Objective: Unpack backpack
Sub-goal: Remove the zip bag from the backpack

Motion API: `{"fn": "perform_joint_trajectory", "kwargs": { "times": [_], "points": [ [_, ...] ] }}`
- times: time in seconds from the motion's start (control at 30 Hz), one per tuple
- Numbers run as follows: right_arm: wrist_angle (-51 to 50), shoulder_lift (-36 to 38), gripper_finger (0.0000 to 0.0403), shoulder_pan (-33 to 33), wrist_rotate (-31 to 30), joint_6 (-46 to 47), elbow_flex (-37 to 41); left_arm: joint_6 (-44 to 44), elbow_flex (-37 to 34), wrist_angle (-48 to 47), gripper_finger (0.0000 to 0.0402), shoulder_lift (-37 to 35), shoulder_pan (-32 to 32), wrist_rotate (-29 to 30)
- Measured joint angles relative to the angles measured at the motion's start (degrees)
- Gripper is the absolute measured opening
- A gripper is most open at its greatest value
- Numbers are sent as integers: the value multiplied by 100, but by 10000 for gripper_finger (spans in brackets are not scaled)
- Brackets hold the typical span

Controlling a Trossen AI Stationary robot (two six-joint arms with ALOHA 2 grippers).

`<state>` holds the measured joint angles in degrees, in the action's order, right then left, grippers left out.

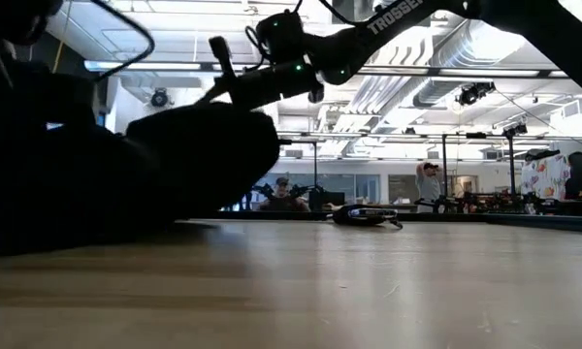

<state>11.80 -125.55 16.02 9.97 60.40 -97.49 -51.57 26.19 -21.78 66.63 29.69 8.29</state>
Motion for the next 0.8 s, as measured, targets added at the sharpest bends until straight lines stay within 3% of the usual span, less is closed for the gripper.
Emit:
{"fn": "perform_joint_trajectory", "kwargs": {
  "times": [0.13, 0.37, 0.47, 0.63, 0.8],
  "points": [
    [247, 173, 0, -32, -122, 222, -20, 971, 334, -104, 35, -83, -171, 340],
    [998, -289, 0, -134, -399, 710, 0, 2055, 425, 578, 35, -94, -672, 385],
    [1403, -230, 0, -139, -300, 546, -7, 1974, 429, 617, 35, -89, -835, 385],
    [2272, -214, 0, -41, 368, 678, -4, 1716, 330, 377, 35, -46, -878, 419],
    [2318, 29, 0, 41, 1209, 351, -4, 962, -28, 19, 35, -30, -878, 478]
  ]
}}
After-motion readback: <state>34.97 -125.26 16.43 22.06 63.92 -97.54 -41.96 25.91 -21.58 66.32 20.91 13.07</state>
